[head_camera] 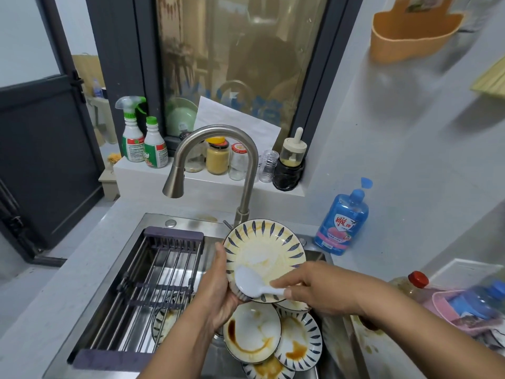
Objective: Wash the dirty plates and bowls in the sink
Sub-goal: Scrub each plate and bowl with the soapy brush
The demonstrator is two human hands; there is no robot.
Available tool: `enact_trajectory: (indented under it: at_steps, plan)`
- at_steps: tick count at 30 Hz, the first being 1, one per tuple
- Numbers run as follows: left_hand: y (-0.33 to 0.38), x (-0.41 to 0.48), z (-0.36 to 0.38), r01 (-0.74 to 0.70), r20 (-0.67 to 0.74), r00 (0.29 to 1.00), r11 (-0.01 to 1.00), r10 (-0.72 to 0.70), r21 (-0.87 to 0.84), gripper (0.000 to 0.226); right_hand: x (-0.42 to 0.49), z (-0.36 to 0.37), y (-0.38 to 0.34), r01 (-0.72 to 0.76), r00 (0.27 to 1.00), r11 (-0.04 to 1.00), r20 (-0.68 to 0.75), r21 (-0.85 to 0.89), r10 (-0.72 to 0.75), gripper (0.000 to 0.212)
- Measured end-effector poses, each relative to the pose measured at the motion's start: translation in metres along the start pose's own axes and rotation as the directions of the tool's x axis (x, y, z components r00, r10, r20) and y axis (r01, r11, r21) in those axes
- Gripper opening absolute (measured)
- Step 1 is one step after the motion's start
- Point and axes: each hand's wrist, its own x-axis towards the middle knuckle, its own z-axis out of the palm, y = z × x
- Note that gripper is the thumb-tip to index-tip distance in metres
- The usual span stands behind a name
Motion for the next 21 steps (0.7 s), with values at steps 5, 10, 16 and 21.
enact_trajectory:
  at_steps: [5,10,16,21]
  plan:
    - [-0.005,-0.002,0.006,-0.024,-0.083,0.996,0.992,0.035,0.122,0.057,-0.009,-0.002,-0.009,-0.014,0.998,0.983,-0.056,-0.185,0.004,0.036]
    - [-0.002,0.002,0.000,-0.048,-0.170,0.983,0.991,0.069,0.126,0.062,-0.014,0.008,-0.018,0.007,0.993,0.979,-0.115,-0.202,-0.031,0.036]
    - [0.003,0.007,0.000,-0.074,-0.202,0.974,0.985,0.104,0.154,0.073,-0.014,0.013,-0.023,-0.001,0.985,0.970,-0.166,-0.243,-0.040,0.038]
    - [0.005,0.003,0.001,-0.081,-0.169,0.980,0.986,0.106,0.144,0.070,-0.013,0.013,-0.023,-0.046,0.964,0.964,-0.265,-0.262,-0.026,0.039]
